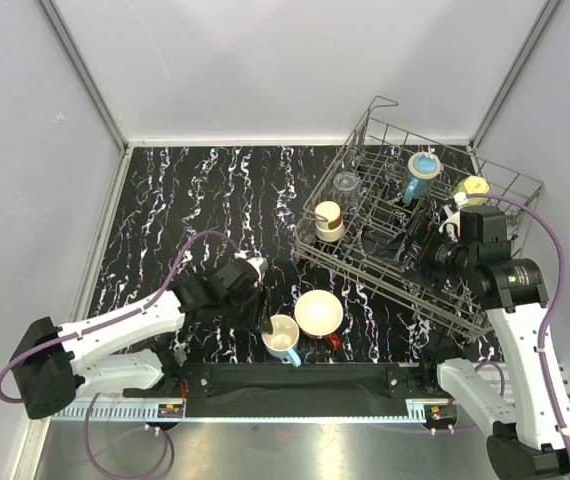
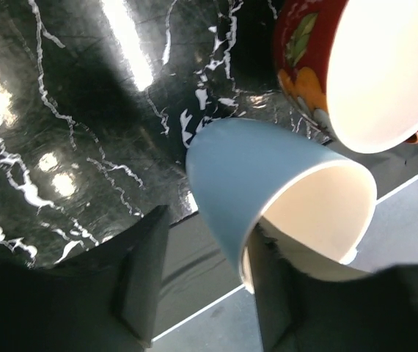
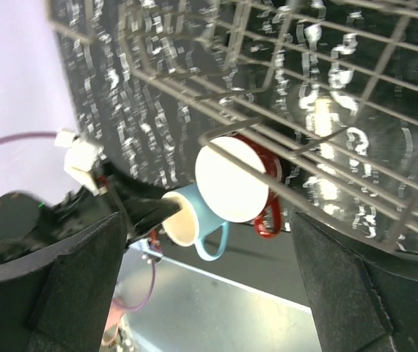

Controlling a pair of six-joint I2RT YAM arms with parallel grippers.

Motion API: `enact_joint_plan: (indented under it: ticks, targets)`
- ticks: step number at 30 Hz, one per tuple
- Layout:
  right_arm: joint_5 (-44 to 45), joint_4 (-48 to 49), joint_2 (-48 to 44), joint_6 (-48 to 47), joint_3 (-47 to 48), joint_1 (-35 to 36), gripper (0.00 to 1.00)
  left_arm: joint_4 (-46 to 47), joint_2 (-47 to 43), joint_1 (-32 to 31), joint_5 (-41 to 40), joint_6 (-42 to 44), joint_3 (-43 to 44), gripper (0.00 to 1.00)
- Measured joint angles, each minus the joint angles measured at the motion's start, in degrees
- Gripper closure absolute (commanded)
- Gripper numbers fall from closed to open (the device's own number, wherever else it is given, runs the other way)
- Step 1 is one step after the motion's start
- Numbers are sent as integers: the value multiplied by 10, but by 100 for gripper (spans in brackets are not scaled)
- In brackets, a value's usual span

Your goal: Load the cups into the dish rack

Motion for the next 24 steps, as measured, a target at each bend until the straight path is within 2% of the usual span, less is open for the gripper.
enact_joint_plan:
  ticks: [4,11,14,18,21,24]
  targets:
    - [-24,11,0,1,-3,1,0,15,3,-2,4,-1,-2,77]
    - [-40,14,11,2,-5,1,1,6,5,-1,-6,2,-9,100]
    - [-43,20,12,3,-5,1,0,-6,-5,-1,-11,2,-8,100]
    - [-44,26,17,2,-9,1,0,-75,-45,-1,-40,12,11,100]
    - [-47,34,20,3,-17,1,0,-138,-73,-1,-65,32,71,100]
    - [-57,40,22,5,-24,1,0,-151,-100,-1,-81,55,140,100]
